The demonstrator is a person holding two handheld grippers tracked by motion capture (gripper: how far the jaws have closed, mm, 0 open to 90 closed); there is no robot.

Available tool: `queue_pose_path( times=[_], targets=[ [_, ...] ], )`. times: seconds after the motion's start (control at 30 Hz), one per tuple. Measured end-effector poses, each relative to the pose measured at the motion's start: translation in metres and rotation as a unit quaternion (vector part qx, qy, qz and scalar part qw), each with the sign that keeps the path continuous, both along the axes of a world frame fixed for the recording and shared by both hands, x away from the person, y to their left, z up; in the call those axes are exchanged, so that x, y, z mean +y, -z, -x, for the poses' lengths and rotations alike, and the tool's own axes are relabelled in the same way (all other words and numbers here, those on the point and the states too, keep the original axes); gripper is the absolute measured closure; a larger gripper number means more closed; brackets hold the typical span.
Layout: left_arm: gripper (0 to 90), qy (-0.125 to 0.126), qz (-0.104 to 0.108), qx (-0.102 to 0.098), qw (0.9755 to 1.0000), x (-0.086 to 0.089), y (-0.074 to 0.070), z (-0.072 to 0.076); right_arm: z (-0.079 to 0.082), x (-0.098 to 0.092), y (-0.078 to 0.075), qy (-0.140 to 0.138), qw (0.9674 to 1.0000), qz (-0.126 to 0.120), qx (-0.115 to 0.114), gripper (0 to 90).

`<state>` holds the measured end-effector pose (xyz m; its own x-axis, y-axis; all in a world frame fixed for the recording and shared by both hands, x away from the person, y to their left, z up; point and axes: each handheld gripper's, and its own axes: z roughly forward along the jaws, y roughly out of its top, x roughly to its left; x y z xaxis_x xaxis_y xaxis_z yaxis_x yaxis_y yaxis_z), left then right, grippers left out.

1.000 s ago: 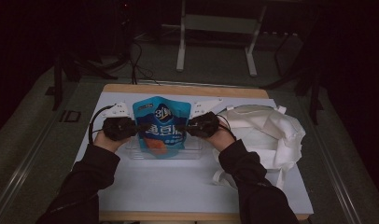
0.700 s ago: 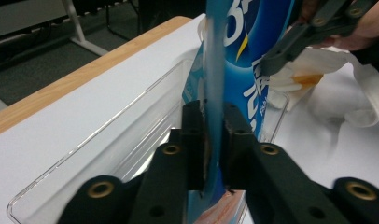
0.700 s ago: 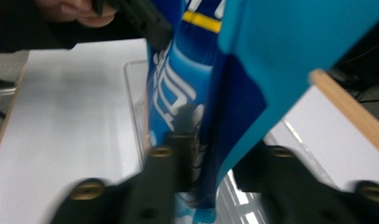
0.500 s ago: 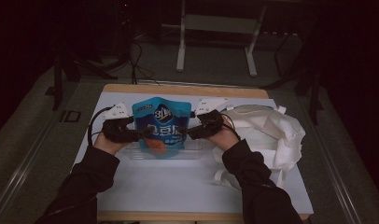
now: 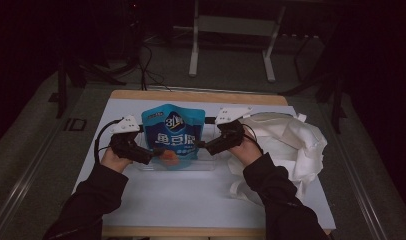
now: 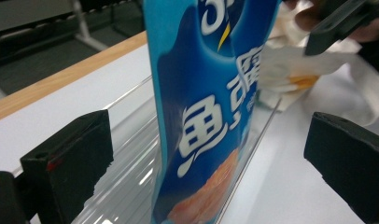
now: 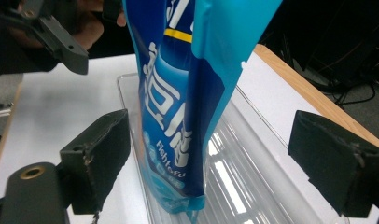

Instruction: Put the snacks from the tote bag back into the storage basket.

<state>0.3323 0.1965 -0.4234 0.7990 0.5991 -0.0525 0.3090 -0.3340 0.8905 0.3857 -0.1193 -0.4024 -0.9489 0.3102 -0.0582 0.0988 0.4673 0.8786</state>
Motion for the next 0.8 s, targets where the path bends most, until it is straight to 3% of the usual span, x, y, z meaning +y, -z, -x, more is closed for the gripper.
queue_pose_path(
  times=[0.1, 0.27, 0.33, 0.57, 0.73, 0.77, 0.8],
  targets=[
    [1.6, -0.006, -0.002, 0.001, 1.0, -0.001, 0.0, 0.004, 0.002, -0.004, -0.001, 0.005, 1.0, -0.008, 0.001, 13.5],
    [1.6, -0.03, 0.003, 0.007, 0.9995, 0.004, 0.003, 0.014, 0.007, -0.013, 0.0, 0.019, 0.9996, -0.007, -0.02, 14.1],
    [1.6, -0.026, 0.017, 0.005, 0.9995, 0.005, 0.005, 0.019, 0.009, -0.016, 0.0, 0.021, 0.9996, -0.005, -0.018, 14.2],
    [1.6, -0.026, 0.021, 0.001, 0.9994, 0.003, 0.009, 0.033, 0.021, -0.025, 0.003, 0.029, 0.9993, 0.004, -0.024, 14.5],
    [1.6, -0.03, 0.038, -0.009, 0.9988, 0.008, 0.01, 0.042, 0.028, -0.033, 0.005, 0.037, 0.9991, 0.003, -0.02, 14.5],
    [1.6, -0.03, 0.038, -0.009, 0.9988, 0.008, 0.01, 0.042, 0.028, -0.033, 0.005, 0.037, 0.9991, 0.003, -0.02, 14.5],
    [1.6, -0.03, 0.027, -0.017, 0.999, 0.007, 0.011, 0.051, 0.033, -0.039, 0.007, 0.04, 0.999, 0.001, -0.019, 14.5]
  ],
)
